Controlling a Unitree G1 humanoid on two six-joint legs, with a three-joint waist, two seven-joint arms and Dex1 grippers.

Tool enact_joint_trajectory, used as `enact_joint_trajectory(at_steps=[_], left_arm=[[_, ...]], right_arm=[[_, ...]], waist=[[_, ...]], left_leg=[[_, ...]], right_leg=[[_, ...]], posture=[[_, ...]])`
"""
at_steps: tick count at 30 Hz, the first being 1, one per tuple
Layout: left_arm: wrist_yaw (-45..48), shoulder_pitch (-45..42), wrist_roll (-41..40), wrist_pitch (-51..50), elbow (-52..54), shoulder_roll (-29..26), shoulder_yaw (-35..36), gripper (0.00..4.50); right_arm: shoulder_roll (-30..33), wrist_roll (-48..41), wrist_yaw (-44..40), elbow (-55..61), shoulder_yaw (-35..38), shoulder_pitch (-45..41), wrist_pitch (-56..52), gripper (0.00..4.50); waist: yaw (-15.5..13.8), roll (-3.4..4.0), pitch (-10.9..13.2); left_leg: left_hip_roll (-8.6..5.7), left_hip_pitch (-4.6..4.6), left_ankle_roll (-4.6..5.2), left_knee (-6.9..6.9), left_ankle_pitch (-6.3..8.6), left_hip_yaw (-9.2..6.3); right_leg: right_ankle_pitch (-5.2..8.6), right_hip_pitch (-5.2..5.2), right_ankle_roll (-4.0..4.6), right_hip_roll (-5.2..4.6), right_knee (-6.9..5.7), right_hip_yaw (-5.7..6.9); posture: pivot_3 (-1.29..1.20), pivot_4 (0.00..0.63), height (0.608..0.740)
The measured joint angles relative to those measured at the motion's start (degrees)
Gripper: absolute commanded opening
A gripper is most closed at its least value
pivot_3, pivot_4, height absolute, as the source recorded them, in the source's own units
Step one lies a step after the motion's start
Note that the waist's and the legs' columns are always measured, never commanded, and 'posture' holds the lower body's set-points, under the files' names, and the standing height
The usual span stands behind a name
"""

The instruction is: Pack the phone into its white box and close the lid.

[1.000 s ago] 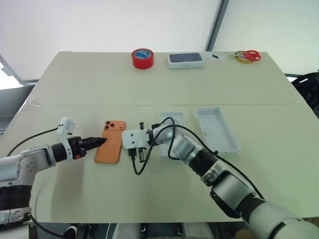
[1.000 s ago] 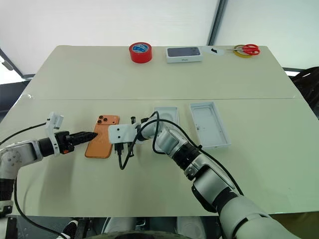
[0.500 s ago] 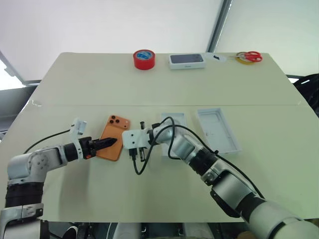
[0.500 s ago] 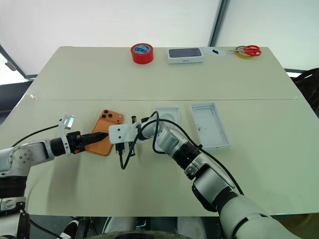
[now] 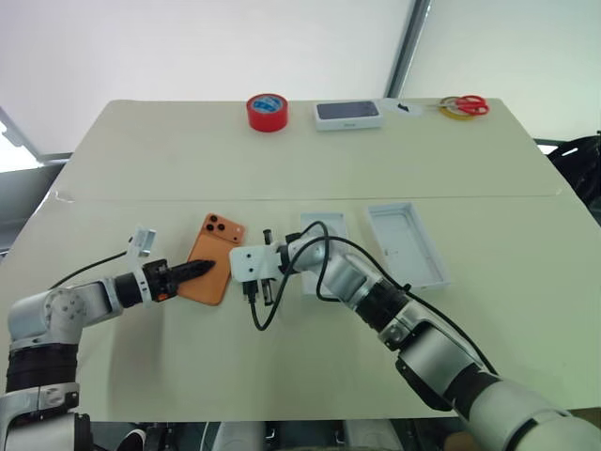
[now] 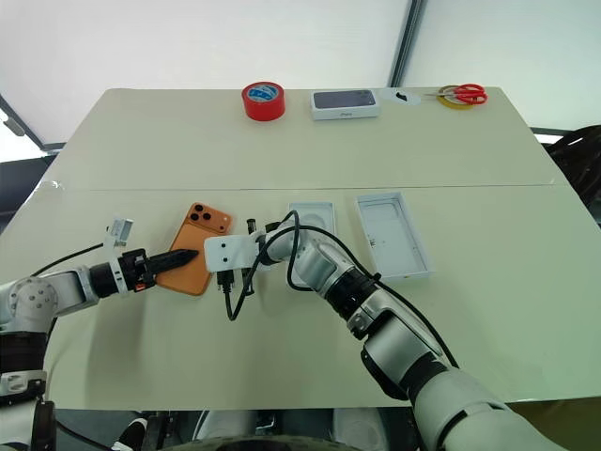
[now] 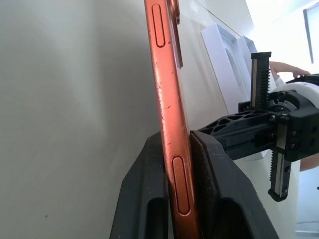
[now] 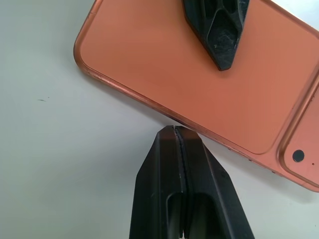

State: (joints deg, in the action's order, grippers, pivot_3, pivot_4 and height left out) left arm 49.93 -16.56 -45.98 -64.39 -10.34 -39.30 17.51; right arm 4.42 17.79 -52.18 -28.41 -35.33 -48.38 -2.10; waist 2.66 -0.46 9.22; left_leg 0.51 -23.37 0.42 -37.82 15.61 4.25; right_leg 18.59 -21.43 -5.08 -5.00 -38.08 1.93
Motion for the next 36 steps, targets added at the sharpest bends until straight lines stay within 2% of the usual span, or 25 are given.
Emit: enact_joint_trajectory(at_steps=[1,4,10,13,16,18,21,24,27,33,36], left_arm=[[0.00,0.12,-0.13,-0.16,0.00,0.00,0.12,0.70],[0.79,0.44,-2.01,-1.27,0.03,0.27,0.97,0.06],[0.69,0.41,-2.93,-2.04,-0.95,0.69,2.09,0.03],[0.16,0.50,-3.80,-3.02,-2.59,1.61,3.80,0.03],[-2.90,1.63,-5.24,-3.46,-1.33,4.32,6.78,0.00],[-5.89,2.50,-7.00,-4.06,1.09,6.72,8.97,0.00],[-8.98,3.74,-9.42,-5.45,2.64,9.09,11.18,0.00],[-11.87,4.43,-13.21,-7.11,6.05,12.62,12.97,0.00],[-14.64,4.63,-15.38,-7.88,6.87,14.20,13.71,0.00],[-17.70,4.30,-17.60,-7.51,8.97,15.73,13.45,0.00],[-18.02,4.06,-17.70,-7.09,8.89,15.72,12.73,0.00]], right_arm=[[0.00,0.00,0.02,-0.01,0.00,0.00,0.00,0.00],[0.04,0.01,0.12,-0.03,0.00,0.00,0.08,0.00],[0.02,-0.77,0.30,-0.04,0.67,0.04,-0.17,0.00],[-0.09,-4.28,-0.11,0.32,4.32,0.30,-1.28,0.00],[0.32,-12.23,-4.15,5.40,10.09,1.44,-5.86,0.75],[2.76,-18.27,-8.46,11.34,13.64,2.87,-9.32,1.71],[9.07,-21.84,-12.98,17.58,15.75,6.08,-10.59,3.31],[19.77,-23.03,-18.06,25.46,16.02,13.60,-8.62,3.31],[26.71,-23.32,-20.61,28.90,17.28,18.86,-6.57,3.31],[30.29,-23.60,-20.83,31.06,17.91,22.32,-2.27,3.31],[30.43,-23.74,-20.62,31.05,17.91,22.59,-1.45,2.58]], waist=[[0.02,0.00,0.00],[-0.01,0.00,0.00],[-0.02,0.00,0.00],[-0.03,-0.02,0.02],[-0.16,-0.02,0.04],[-0.46,-0.04,0.05],[-0.57,-0.20,0.10],[-1.07,-0.18,0.13],[-0.68,-0.31,0.24],[-0.19,-0.34,0.26],[-0.39,-0.37,0.27]], left_leg=[[0.00,0.00,0.00,0.01,0.00,0.00],[0.00,0.00,0.00,0.06,0.00,0.00],[0.00,0.01,-0.02,0.07,-0.01,0.00],[0.00,-0.02,-0.02,0.08,-0.01,0.00],[0.00,-0.03,-0.01,0.11,-0.01,0.00],[-0.01,-0.04,0.01,0.10,0.01,-0.02],[-0.04,-0.06,0.06,0.10,0.04,-0.02],[-0.06,-0.11,0.08,0.17,0.07,-0.02],[-0.02,-0.11,0.07,0.29,0.05,0.03],[0.05,0.00,-0.22,0.60,-0.15,0.03],[0.04,-0.01,-0.21,0.53,-0.15,0.03]], right_leg=[[0.00,0.00,0.00,0.00,0.00,0.00],[0.00,-0.01,0.00,0.00,0.01,0.00],[0.00,-0.02,0.00,0.00,0.01,0.00],[0.00,-0.05,0.00,0.00,0.01,0.00],[0.00,-0.03,0.00,-0.01,0.05,0.00],[0.00,0.01,0.00,-0.04,0.09,0.00],[-0.01,0.01,-0.01,-0.07,0.15,0.00],[0.00,0.01,-0.01,-0.10,0.30,0.00],[-0.01,-0.02,-0.01,-0.08,0.38,-0.01],[0.00,-0.05,0.00,0.03,0.44,0.00],[-0.01,0.01,-0.01,0.03,0.49,0.00]], posture=[[0.00,0.150,0.730],[0.00,0.150,0.730],[0.00,0.150,0.730],[0.00,0.150,0.730],[0.00,0.150,0.730],[0.00,0.150,0.730],[0.00,0.150,0.730],[0.00,0.150,0.730],[0.00,0.150,0.730],[0.00,0.150,0.730],[0.00,0.150,0.730]])
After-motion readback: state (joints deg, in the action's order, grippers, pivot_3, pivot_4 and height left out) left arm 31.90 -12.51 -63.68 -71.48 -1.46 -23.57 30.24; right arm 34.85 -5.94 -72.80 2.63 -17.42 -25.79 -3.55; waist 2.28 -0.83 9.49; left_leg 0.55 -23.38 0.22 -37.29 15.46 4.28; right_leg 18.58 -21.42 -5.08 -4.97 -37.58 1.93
